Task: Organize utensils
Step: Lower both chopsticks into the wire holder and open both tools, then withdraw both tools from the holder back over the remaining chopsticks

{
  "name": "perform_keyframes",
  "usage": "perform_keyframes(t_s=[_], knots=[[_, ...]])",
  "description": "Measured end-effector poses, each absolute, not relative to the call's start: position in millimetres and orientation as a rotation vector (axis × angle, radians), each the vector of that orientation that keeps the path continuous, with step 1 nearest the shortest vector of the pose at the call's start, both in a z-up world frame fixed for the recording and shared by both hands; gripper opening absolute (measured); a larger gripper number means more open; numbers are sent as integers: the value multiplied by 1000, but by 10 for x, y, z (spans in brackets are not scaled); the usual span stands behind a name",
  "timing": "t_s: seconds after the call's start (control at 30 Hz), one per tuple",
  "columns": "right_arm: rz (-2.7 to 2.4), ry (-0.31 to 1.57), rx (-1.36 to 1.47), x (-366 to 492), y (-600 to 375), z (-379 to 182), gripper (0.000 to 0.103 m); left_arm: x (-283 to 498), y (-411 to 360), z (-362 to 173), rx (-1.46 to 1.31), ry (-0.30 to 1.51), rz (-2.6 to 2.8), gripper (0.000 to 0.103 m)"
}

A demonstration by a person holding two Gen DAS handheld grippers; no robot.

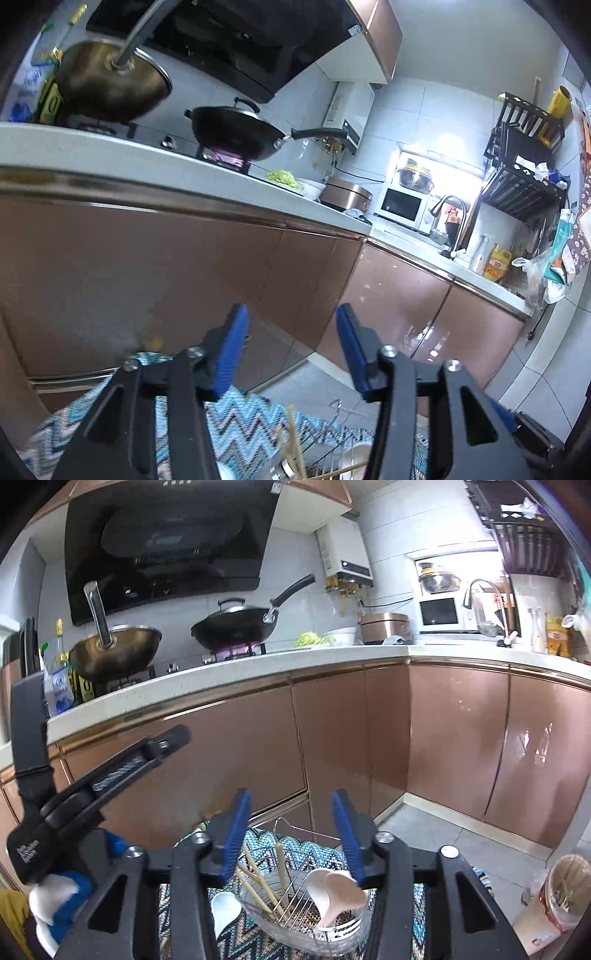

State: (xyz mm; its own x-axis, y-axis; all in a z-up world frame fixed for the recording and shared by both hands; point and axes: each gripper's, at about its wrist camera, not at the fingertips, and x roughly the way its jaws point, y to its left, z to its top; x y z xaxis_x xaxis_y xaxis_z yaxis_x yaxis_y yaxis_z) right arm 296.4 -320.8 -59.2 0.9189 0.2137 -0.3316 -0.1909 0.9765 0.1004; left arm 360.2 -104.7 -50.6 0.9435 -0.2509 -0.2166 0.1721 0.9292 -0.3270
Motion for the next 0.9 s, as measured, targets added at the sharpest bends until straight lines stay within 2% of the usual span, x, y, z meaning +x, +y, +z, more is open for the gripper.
perform_keyframes(t_s=[0.17,0.47,0.9], knots=[[168,317,76,2642,-3148,-423,78,3273,-909,-295,-260,304,-177,57],[121,284,21,1931,-2905,-254,100,2336,-762,-4,-137,260,-127,69],[44,237,40,1037,-2910,-195,103,1261,-560,137,-50,208,-86,77]])
